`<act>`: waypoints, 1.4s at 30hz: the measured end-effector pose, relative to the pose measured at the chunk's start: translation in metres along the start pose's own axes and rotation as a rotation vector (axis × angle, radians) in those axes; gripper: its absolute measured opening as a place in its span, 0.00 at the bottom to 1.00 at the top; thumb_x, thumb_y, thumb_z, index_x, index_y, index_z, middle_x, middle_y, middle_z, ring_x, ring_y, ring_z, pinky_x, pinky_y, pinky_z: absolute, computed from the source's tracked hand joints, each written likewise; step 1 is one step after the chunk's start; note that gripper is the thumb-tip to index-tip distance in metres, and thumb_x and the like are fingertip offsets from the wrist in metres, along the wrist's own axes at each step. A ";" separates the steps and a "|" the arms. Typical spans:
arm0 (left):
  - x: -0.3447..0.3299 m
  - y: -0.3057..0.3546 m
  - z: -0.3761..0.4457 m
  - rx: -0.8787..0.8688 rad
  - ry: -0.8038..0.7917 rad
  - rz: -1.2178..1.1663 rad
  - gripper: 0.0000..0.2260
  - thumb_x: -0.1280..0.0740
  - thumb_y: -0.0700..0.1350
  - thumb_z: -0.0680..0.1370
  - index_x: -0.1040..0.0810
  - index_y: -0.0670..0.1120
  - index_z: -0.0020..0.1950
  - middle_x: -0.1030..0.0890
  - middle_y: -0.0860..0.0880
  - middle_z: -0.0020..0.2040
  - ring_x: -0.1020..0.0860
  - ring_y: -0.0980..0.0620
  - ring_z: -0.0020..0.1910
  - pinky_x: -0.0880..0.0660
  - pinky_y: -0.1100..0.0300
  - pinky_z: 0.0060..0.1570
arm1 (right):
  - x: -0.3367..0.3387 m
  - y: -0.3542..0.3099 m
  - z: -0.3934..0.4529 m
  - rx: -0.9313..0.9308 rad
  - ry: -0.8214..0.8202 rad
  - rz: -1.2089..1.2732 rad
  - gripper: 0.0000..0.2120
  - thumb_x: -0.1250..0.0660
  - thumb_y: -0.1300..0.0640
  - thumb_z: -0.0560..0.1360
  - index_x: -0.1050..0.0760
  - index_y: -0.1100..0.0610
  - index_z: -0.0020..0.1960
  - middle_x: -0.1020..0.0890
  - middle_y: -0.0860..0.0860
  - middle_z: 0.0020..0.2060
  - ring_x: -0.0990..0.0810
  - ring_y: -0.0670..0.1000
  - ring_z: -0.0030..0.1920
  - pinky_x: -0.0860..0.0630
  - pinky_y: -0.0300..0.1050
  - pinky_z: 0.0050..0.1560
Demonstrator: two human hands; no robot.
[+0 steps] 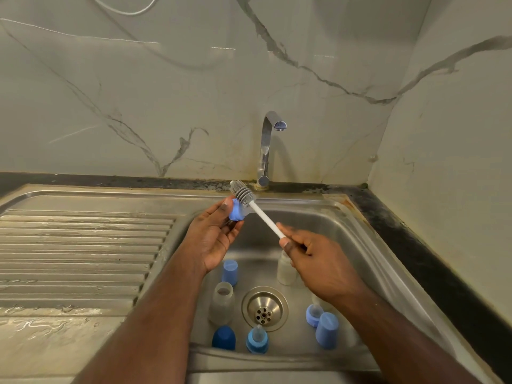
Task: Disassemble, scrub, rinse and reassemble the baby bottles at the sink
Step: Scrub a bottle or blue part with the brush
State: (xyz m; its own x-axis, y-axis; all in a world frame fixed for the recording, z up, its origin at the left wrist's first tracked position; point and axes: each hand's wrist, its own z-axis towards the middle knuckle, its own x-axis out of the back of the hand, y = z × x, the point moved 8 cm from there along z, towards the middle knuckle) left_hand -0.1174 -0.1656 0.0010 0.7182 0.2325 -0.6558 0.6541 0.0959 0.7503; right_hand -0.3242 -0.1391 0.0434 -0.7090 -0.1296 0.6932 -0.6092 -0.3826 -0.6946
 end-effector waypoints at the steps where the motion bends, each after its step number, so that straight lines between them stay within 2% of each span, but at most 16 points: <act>1: 0.001 0.000 0.000 0.003 0.008 -0.004 0.10 0.32 0.43 0.81 0.19 0.42 0.60 0.14 0.42 0.55 0.15 0.51 0.48 0.17 0.61 0.45 | -0.001 0.000 -0.001 -0.002 -0.009 -0.009 0.18 0.41 0.46 0.83 0.31 0.38 0.73 0.20 0.45 0.37 0.23 0.43 0.36 0.26 0.31 0.35; 6: 0.002 -0.002 0.001 0.004 0.030 0.029 0.08 0.32 0.44 0.81 0.18 0.43 0.57 0.14 0.44 0.50 0.16 0.51 0.46 0.17 0.61 0.45 | 0.002 0.000 0.000 -0.018 0.007 -0.028 0.19 0.41 0.47 0.84 0.32 0.40 0.74 0.22 0.44 0.38 0.26 0.41 0.33 0.28 0.29 0.34; 8: 0.002 -0.001 0.001 0.001 0.027 0.037 0.08 0.32 0.44 0.81 0.17 0.43 0.56 0.14 0.45 0.50 0.17 0.52 0.47 0.19 0.61 0.47 | 0.002 -0.004 -0.004 0.012 -0.010 -0.032 0.18 0.41 0.47 0.83 0.32 0.39 0.73 0.21 0.44 0.37 0.26 0.39 0.31 0.28 0.30 0.33; 12: 0.002 -0.003 0.001 -0.009 0.005 0.108 0.08 0.32 0.44 0.80 0.17 0.43 0.55 0.15 0.44 0.50 0.19 0.50 0.48 0.21 0.58 0.48 | 0.004 0.000 0.001 -0.018 -0.009 -0.088 0.19 0.42 0.46 0.84 0.33 0.40 0.75 0.18 0.43 0.45 0.23 0.42 0.36 0.27 0.29 0.36; 15: 0.003 -0.003 0.002 -0.022 0.025 0.119 0.09 0.32 0.44 0.81 0.17 0.43 0.58 0.16 0.42 0.53 0.19 0.49 0.48 0.21 0.57 0.48 | 0.005 0.001 0.000 -0.017 -0.005 -0.093 0.19 0.42 0.47 0.84 0.33 0.40 0.75 0.19 0.44 0.43 0.24 0.41 0.34 0.28 0.31 0.34; 18: 0.004 -0.004 0.003 -0.008 0.015 0.094 0.10 0.34 0.46 0.82 0.18 0.42 0.57 0.16 0.40 0.55 0.16 0.44 0.53 0.18 0.48 0.51 | 0.002 -0.002 -0.003 0.002 -0.019 -0.078 0.18 0.41 0.46 0.83 0.31 0.39 0.73 0.21 0.42 0.38 0.25 0.36 0.32 0.30 0.29 0.33; 20: 0.001 -0.006 0.002 0.002 -0.003 0.093 0.11 0.35 0.45 0.82 0.19 0.41 0.58 0.16 0.39 0.57 0.16 0.41 0.56 0.17 0.43 0.51 | 0.003 0.001 0.001 -0.019 -0.007 -0.109 0.18 0.42 0.46 0.84 0.31 0.39 0.73 0.22 0.41 0.39 0.25 0.39 0.34 0.30 0.28 0.35; 23: 0.000 -0.007 0.002 0.003 -0.003 0.072 0.12 0.36 0.44 0.82 0.20 0.39 0.62 0.17 0.37 0.59 0.16 0.40 0.56 0.16 0.47 0.50 | 0.005 0.003 0.001 -0.030 -0.009 -0.100 0.19 0.42 0.46 0.84 0.33 0.41 0.75 0.19 0.44 0.43 0.25 0.42 0.35 0.29 0.29 0.36; 28: 0.002 -0.003 0.004 -0.017 0.034 0.012 0.14 0.33 0.44 0.80 0.21 0.37 0.61 0.15 0.38 0.56 0.15 0.43 0.52 0.17 0.52 0.53 | 0.005 0.004 -0.001 -0.031 -0.011 -0.063 0.19 0.42 0.46 0.84 0.31 0.40 0.74 0.19 0.43 0.43 0.25 0.41 0.34 0.29 0.27 0.36; 32: 0.001 -0.002 0.005 -0.037 0.013 0.066 0.09 0.33 0.37 0.80 0.19 0.40 0.60 0.13 0.43 0.52 0.14 0.50 0.47 0.17 0.60 0.49 | 0.003 0.001 -0.003 -0.014 -0.031 -0.049 0.19 0.42 0.46 0.84 0.32 0.40 0.74 0.19 0.43 0.44 0.23 0.43 0.36 0.27 0.29 0.37; 37: -0.001 -0.004 0.002 -0.003 -0.031 0.068 0.10 0.33 0.39 0.81 0.20 0.40 0.61 0.15 0.39 0.54 0.15 0.44 0.52 0.17 0.49 0.54 | 0.009 0.010 0.002 -0.042 0.008 -0.100 0.20 0.42 0.47 0.84 0.32 0.42 0.75 0.18 0.43 0.54 0.26 0.39 0.37 0.31 0.28 0.37; 39: 0.000 -0.005 0.003 0.015 -0.028 0.042 0.11 0.34 0.37 0.81 0.22 0.39 0.63 0.16 0.37 0.56 0.16 0.40 0.56 0.17 0.48 0.53 | 0.008 0.007 0.000 -0.027 0.012 -0.051 0.18 0.41 0.46 0.83 0.31 0.39 0.73 0.17 0.43 0.48 0.26 0.40 0.34 0.29 0.29 0.35; 42: 0.000 -0.003 0.003 0.008 -0.023 0.021 0.09 0.35 0.36 0.81 0.21 0.40 0.60 0.15 0.38 0.53 0.16 0.41 0.54 0.16 0.49 0.49 | 0.003 0.002 -0.002 0.003 -0.011 -0.057 0.18 0.41 0.46 0.83 0.30 0.38 0.72 0.19 0.44 0.40 0.26 0.39 0.32 0.29 0.30 0.34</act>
State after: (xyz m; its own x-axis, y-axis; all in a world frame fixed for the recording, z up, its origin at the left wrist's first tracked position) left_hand -0.1186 -0.1683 -0.0018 0.7372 0.2123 -0.6415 0.6403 0.0836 0.7635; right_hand -0.3282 -0.1380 0.0441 -0.6690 -0.1171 0.7340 -0.6478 -0.3921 -0.6531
